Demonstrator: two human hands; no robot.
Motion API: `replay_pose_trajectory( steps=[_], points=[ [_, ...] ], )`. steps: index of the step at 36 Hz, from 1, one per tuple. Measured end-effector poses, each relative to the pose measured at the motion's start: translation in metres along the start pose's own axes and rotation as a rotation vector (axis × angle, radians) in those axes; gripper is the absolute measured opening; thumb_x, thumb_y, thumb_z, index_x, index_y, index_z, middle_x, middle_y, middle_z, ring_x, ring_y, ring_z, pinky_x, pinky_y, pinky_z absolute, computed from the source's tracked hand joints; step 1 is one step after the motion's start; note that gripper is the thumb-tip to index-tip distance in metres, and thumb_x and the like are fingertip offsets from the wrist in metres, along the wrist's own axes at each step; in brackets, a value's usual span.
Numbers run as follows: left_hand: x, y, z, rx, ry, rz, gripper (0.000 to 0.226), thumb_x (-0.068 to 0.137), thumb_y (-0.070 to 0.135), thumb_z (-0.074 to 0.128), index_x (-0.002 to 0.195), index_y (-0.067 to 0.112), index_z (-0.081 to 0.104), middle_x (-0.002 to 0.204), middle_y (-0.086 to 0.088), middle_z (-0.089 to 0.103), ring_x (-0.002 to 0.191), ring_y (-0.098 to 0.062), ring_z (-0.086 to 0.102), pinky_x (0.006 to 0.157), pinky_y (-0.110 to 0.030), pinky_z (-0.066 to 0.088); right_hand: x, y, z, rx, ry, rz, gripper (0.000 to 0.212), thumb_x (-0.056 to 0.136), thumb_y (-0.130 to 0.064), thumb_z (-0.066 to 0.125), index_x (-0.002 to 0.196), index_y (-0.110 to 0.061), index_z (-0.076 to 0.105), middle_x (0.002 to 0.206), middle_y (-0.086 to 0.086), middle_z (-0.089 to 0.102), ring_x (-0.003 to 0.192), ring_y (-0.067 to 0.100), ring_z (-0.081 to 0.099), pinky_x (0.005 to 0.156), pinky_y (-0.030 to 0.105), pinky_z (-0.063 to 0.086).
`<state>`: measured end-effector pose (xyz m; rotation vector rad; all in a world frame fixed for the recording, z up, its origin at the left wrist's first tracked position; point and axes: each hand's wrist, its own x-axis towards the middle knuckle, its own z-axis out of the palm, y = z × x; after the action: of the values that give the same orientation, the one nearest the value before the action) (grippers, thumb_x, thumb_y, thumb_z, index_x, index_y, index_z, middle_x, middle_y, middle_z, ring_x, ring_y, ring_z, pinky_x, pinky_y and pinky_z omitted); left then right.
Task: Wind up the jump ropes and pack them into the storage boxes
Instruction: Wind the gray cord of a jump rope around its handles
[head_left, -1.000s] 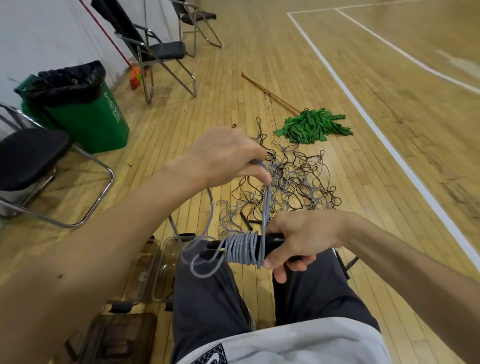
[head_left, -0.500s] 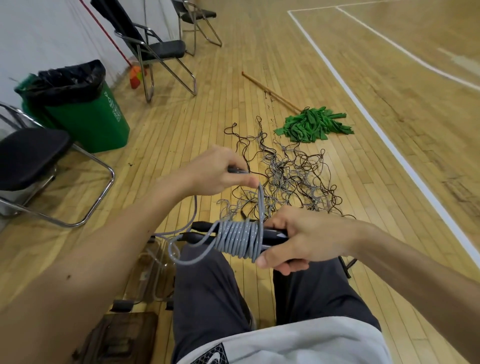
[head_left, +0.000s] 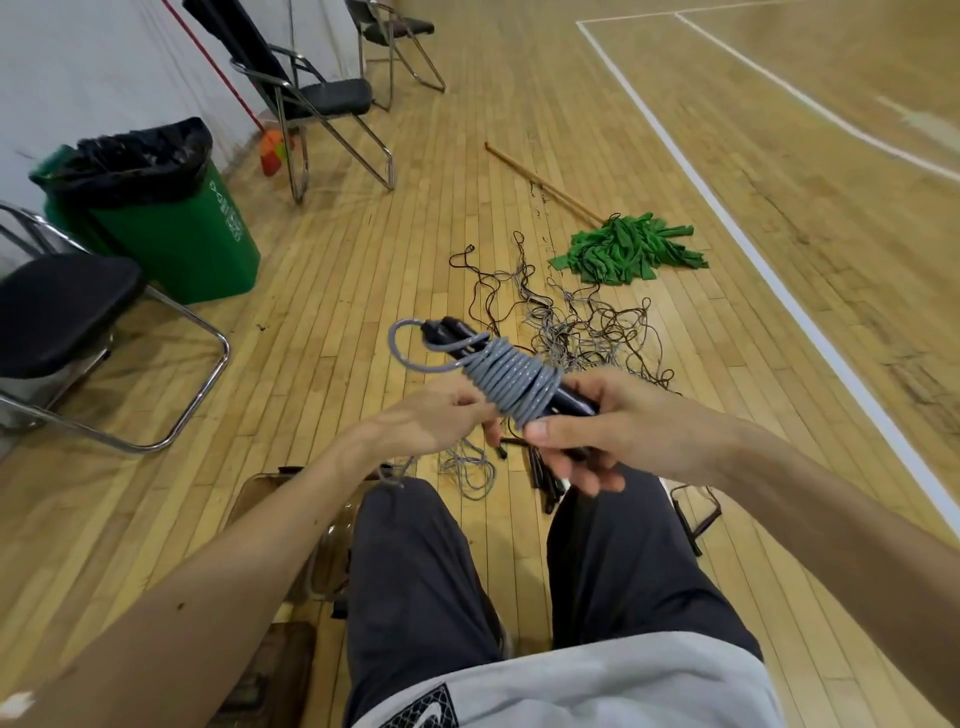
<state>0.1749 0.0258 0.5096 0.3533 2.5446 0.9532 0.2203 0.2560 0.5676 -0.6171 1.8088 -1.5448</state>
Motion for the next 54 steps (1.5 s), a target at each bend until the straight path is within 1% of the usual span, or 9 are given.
replay_pose_trajectory(
  steps=[2, 7, 13, 20, 31, 35, 42, 48, 54],
  points=[
    [-0.003, 0.012, 0.003, -0.052, -0.011, 0.061, 0.052, 0.098, 0.058, 0.045, 0.064, 0.027, 0.069, 0.055, -0.009, 0.036, 0.049, -0.022, 0.033, 0.048, -0.024, 0.030, 0.002, 0.003, -0.004, 0.004, 0.059, -0.009, 0.011, 0.097, -0.019, 0.063, 0.086, -0.020, 0.065, 0.070, 0.008, 0.056, 0.054, 0.015, 0.049, 0.046, 0.019, 0.039],
    [-0.011, 0.009, 0.008, -0.062, -0.010, -0.025, 0.075, 0.084, 0.079, 0.031, 0.064, 0.018, 0.070, 0.054, -0.009, 0.029, 0.044, -0.018, 0.027, 0.050, -0.025, 0.031, 0.007, 0.011, -0.015, 0.012, 0.109, 0.052, 0.012, 0.097, -0.016, 0.063, 0.090, -0.010, 0.056, 0.066, 0.004, 0.052, 0.052, 0.012, 0.043, 0.046, 0.017, 0.034],
    [-0.021, 0.005, 0.010, -0.126, 0.027, -0.033, 0.064, 0.093, 0.066, 0.041, 0.065, 0.014, 0.066, 0.049, 0.002, 0.029, 0.044, -0.015, 0.025, 0.047, -0.028, 0.024, 0.013, 0.029, -0.026, -0.006, 0.218, 0.123, 0.019, 0.099, -0.013, 0.062, 0.084, -0.008, 0.052, 0.059, -0.002, 0.053, 0.045, 0.007, 0.046, 0.044, 0.015, 0.036],
    [-0.028, 0.006, 0.014, 0.050, 0.029, -0.001, 0.048, 0.102, 0.048, 0.047, 0.073, 0.015, 0.067, 0.049, 0.005, 0.039, 0.043, -0.013, 0.035, 0.045, -0.024, 0.028, 0.024, 0.054, -0.041, -0.033, 0.281, 0.188, 0.017, 0.098, -0.015, 0.065, 0.089, -0.005, 0.054, 0.064, 0.002, 0.054, 0.048, 0.013, 0.042, 0.042, 0.019, 0.031],
    [-0.035, 0.040, 0.018, 0.476, 0.087, -0.006, 0.038, 0.105, 0.042, 0.044, 0.074, 0.021, 0.050, 0.067, 0.004, 0.049, 0.058, -0.013, 0.046, 0.052, -0.031, 0.030, 0.042, 0.070, -0.042, -0.093, 0.398, 0.300, 0.019, 0.098, -0.012, 0.065, 0.084, -0.005, 0.055, 0.057, 0.002, 0.054, 0.043, 0.014, 0.041, 0.038, 0.020, 0.032],
    [-0.032, 0.047, 0.010, 0.696, 0.142, 0.052, 0.035, 0.105, 0.045, 0.041, 0.094, 0.017, 0.060, 0.071, 0.004, 0.049, 0.068, -0.018, 0.053, 0.060, -0.034, 0.044, 0.046, 0.074, -0.042, -0.166, 0.424, 0.347, 0.018, 0.097, -0.016, 0.067, 0.089, -0.005, 0.056, 0.058, 0.002, 0.055, 0.043, 0.013, 0.043, 0.040, 0.022, 0.035],
    [-0.028, 0.068, -0.012, 0.927, 0.183, 0.173, 0.036, 0.101, 0.051, 0.049, 0.097, 0.018, 0.062, 0.067, 0.006, 0.042, 0.067, -0.018, 0.052, 0.062, -0.031, 0.046, 0.044, 0.068, -0.037, -0.283, 0.370, 0.392, 0.024, 0.097, -0.023, 0.068, 0.082, -0.010, 0.054, 0.054, -0.002, 0.057, 0.038, 0.011, 0.044, 0.039, 0.021, 0.036],
    [-0.024, 0.093, -0.031, 1.054, 0.131, 0.284, 0.043, 0.096, 0.057, 0.052, 0.097, 0.015, 0.063, 0.065, 0.007, 0.042, 0.064, -0.016, 0.048, 0.058, -0.028, 0.035, 0.041, 0.056, -0.024, -0.306, 0.249, 0.427, 0.031, 0.098, -0.025, 0.067, 0.076, -0.010, 0.051, 0.044, -0.007, 0.052, 0.036, 0.011, 0.040, 0.040, 0.021, 0.032],
    [-0.018, 0.105, -0.046, 1.045, 0.103, 0.448, 0.047, 0.088, 0.064, 0.052, 0.086, 0.019, 0.066, 0.061, 0.011, 0.046, 0.069, -0.015, 0.053, 0.048, -0.023, 0.025, 0.033, 0.040, -0.010, -0.326, 0.056, 0.454, 0.026, 0.097, -0.024, 0.068, 0.080, -0.009, 0.055, 0.061, 0.003, 0.058, 0.044, 0.013, 0.043, 0.041, 0.020, 0.034]
  ],
)
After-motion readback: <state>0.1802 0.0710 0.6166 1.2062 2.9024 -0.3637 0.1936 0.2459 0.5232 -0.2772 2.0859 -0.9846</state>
